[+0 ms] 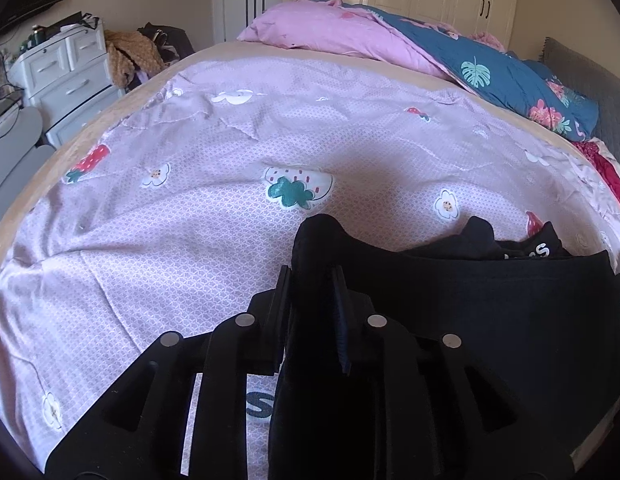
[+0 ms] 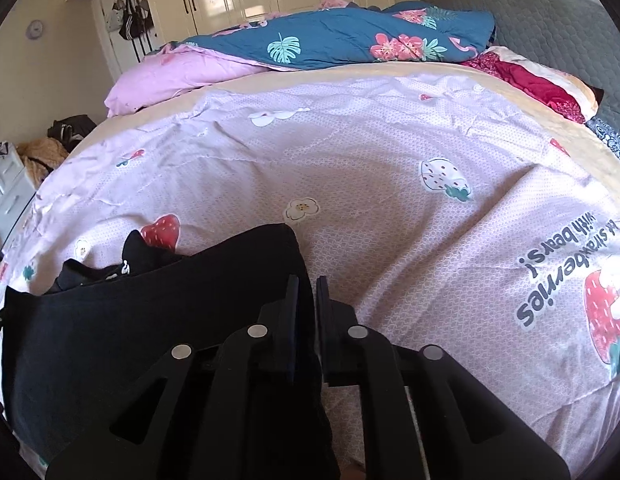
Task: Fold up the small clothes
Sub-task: 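Fold the lifted edge over onto the shirt and open both grippers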
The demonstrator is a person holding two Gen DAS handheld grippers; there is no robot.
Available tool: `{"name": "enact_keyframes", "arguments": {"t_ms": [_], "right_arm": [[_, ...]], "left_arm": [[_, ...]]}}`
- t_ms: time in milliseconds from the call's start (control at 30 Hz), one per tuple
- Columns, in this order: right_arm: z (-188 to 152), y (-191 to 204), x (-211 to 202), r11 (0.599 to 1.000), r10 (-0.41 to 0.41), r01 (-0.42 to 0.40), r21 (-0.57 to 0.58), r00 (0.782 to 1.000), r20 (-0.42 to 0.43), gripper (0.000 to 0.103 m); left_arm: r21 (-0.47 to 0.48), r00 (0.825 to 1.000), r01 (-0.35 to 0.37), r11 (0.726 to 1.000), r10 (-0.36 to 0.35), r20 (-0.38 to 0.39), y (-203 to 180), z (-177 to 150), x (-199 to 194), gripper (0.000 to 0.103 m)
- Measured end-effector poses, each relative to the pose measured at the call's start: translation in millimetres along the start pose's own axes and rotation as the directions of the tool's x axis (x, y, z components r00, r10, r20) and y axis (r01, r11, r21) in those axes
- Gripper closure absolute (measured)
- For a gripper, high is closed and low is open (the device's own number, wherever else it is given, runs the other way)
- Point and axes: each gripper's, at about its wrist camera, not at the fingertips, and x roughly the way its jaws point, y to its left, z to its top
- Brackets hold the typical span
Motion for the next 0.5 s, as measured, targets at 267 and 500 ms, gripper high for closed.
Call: {"name": "enact_keyframes", "arguments": {"t_ms": [267, 500], "right_arm": [[-1.5, -1.4, -14.0, 0.999, -0.035, 0.035, -0.001, 0.999, 0.034, 0.073], [1.0, 1.3, -37.9, 0.998, 0.046, -0.050, 0.047, 0.996, 0.078, 0.049]], "left_arm": [[-0.003, 0.999, -0.035, 0.999, 0.035, -0.006, 5.5, -2.3, -4.6, 0.065], [-0.017, 0.999, -0.043, 0.999, 0.044, 0.029, 10.1, -4.0, -26.1, 0.035]]}}
